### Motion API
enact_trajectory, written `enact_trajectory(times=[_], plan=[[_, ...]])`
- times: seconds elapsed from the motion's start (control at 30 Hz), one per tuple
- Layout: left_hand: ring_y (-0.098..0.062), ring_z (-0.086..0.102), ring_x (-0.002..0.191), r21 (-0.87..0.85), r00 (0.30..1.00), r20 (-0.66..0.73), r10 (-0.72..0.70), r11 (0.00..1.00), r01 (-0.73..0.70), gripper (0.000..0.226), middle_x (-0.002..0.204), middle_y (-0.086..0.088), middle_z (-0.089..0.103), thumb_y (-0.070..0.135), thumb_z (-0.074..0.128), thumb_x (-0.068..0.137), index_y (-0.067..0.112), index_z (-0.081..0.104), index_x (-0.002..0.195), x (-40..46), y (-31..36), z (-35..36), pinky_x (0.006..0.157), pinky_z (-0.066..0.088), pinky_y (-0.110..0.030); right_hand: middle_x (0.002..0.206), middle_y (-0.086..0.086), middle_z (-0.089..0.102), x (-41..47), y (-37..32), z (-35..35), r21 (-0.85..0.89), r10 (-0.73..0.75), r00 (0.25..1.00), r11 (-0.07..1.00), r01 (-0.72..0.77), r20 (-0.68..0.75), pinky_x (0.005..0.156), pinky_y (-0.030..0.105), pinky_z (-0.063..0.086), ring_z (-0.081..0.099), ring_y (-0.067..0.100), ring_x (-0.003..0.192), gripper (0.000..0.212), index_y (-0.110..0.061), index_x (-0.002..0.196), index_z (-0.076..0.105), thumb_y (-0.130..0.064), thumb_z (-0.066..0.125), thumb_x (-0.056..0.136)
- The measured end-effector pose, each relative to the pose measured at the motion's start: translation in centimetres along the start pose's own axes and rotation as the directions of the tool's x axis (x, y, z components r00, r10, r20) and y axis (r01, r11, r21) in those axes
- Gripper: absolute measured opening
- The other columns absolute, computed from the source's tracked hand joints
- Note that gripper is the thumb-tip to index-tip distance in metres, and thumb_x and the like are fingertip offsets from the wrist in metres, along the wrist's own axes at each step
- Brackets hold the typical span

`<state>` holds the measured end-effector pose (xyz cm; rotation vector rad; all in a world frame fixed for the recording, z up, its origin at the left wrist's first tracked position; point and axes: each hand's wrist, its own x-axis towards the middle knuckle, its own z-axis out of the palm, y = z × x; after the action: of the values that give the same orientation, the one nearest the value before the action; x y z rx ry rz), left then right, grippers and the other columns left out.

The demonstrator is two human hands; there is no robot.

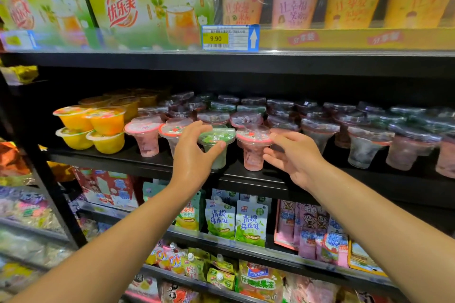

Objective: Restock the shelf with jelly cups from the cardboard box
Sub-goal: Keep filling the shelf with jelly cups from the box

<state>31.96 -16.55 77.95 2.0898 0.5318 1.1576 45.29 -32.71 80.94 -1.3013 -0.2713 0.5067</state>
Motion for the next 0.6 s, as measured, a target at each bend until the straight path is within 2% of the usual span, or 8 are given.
enact_trajectory(times=[0.1, 0.17, 0.3, 0.37, 0.47, 0.53, 0.6], plan=[[-0.011, 0.035, 0.142, 0.000, 1.000, 0.017, -0.017, 1.000, 0.017, 0.053, 0.153, 0.005, 0.042, 0.030, 0.071, 0.091, 0.023, 0.052, 0.139, -0.5, 0.0, -0.2, 0.117, 0.034, -0.042, 0.114, 0.008, 0.066, -0.6, 0.1, -0.4, -0.043, -0.045, 0.998, 0.998, 0.047, 0.037, 0.075, 0.036, 0.062, 0.074, 0.029, 0.092, 0.027, -0.015, 0.124, 0.064, -0.015, 0.065, 0.096], [-0.011, 0.038, 0.139, 0.004, 1.000, -0.002, -0.016, 1.000, 0.016, 0.059, 0.151, 0.008, 0.042, 0.031, 0.072, 0.091, 0.025, 0.046, 0.143, -1.1, 0.0, -0.5, 0.115, 0.036, -0.038, 0.116, 0.006, 0.065, -1.2, 0.3, -0.7, -0.077, -0.077, 0.996, 0.994, 0.080, 0.034, 0.079, 0.039, 0.062, 0.072, 0.027, 0.097, 0.032, -0.019, 0.128, 0.061, -0.016, 0.065, 0.097], [-0.011, 0.048, 0.113, 0.004, 0.997, -0.057, -0.045, 0.999, 0.046, 0.050, 0.128, 0.004, 0.043, 0.029, 0.075, 0.088, 0.024, 0.048, 0.129, -2.9, -0.5, -1.5, 0.090, 0.048, -0.027, 0.115, 0.006, 0.062, -2.9, 1.5, -1.2, -0.134, -0.104, 0.994, 0.986, 0.099, -0.033, 0.085, 0.040, 0.061, 0.067, 0.021, 0.100, 0.031, -0.016, 0.124, 0.056, -0.017, 0.067, 0.095], [-0.012, 0.049, 0.110, 0.048, 0.998, -0.041, -0.050, 0.998, 0.052, 0.039, 0.121, 0.003, 0.046, 0.027, 0.075, 0.088, 0.026, 0.051, 0.118, -4.0, -1.3, -2.1, 0.092, 0.048, -0.029, 0.108, 0.007, 0.064, -4.1, 2.2, -1.0, -0.149, -0.134, 0.991, 0.980, 0.132, -0.004, 0.084, 0.038, 0.061, 0.068, 0.021, 0.096, 0.019, -0.014, 0.113, 0.060, -0.012, 0.066, 0.095], [-0.010, 0.051, 0.111, 0.103, 0.998, 0.021, -0.064, 0.993, 0.062, 0.024, 0.115, 0.008, 0.054, 0.028, 0.075, 0.087, 0.029, 0.061, 0.107, -5.7, -3.0, -3.0, 0.097, 0.047, -0.035, 0.100, 0.005, 0.071, -5.6, 3.8, 0.1, -0.268, -0.213, 0.962, 0.930, 0.253, 0.169, 0.084, 0.032, 0.060, 0.070, 0.018, 0.093, 0.007, -0.014, 0.096, 0.070, -0.009, 0.066, 0.093], [-0.010, 0.050, 0.112, 0.174, 0.996, 0.064, -0.061, 0.984, 0.049, 0.021, 0.114, 0.010, 0.057, 0.027, 0.074, 0.087, 0.028, 0.065, 0.105, -7.1, -4.1, -3.9, 0.096, 0.045, -0.033, 0.096, -0.005, 0.073, -6.4, 5.3, 1.4, -0.387, -0.278, 0.904, 0.833, 0.396, 0.325, 0.085, 0.025, 0.056, 0.069, 0.009, 0.093, 0.012, -0.018, 0.092, 0.073, -0.008, 0.067, 0.091], [-0.007, 0.048, 0.115, 0.264, 0.994, 0.102, -0.037, 0.964, 0.008, 0.025, 0.118, 0.009, 0.059, 0.026, 0.074, 0.087, 0.024, 0.068, 0.111, -8.3, -5.2, -5.0, 0.099, 0.039, -0.027, 0.101, -0.011, 0.072, -6.9, 7.1, 2.8, -0.474, -0.304, 0.827, 0.704, 0.529, 0.472, 0.089, 0.022, 0.051, 0.066, 0.004, 0.097, 0.017, -0.022, 0.099, 0.073, -0.009, 0.066, 0.091]])
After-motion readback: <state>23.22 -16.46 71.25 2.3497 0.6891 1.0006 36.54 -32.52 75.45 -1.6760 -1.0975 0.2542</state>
